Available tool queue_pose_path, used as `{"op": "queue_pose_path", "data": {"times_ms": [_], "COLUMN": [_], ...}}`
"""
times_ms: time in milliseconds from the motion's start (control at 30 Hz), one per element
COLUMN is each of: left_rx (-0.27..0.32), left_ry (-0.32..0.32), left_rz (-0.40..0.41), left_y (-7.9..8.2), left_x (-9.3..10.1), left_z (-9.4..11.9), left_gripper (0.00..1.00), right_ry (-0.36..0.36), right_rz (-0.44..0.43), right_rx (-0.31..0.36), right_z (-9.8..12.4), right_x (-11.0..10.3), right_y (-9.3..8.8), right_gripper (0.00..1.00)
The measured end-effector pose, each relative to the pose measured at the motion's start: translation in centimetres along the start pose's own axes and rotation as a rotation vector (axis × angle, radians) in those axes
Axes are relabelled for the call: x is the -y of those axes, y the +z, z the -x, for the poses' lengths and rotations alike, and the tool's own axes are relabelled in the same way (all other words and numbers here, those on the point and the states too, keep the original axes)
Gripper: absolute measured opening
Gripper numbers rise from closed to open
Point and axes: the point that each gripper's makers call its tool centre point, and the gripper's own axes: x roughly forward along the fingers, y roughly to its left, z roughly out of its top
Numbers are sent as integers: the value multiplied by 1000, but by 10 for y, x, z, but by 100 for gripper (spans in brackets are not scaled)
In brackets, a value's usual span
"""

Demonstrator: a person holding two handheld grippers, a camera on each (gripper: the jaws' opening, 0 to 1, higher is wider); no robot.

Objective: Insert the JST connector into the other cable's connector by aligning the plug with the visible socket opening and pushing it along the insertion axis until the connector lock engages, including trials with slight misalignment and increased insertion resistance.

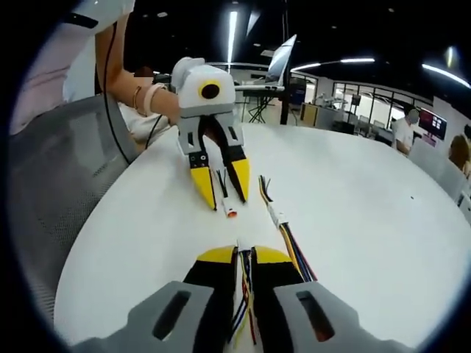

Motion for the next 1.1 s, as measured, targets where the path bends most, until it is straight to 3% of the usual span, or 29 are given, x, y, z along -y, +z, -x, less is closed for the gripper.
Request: {"op": "queue_pose_path", "data": {"times_ms": [400,700,1100], "left_rx": [44,70,71], "left_ry": [-18,-31,-39], "left_rz": [-28,-5,4], "left_y": [3,1,-1], "left_x": [0,2,3], "left_z": [-7,-7,-7], "left_gripper": [6,1,0], "right_ry": [3,7,20], "right_rz": [-22,-44,-63], "right_rx": [10,12,8], "right_z": [1,0,-1], "right_x": [3,5,3], "right_y": [-1,-1,-2], "right_gripper": [4,4,3]}}
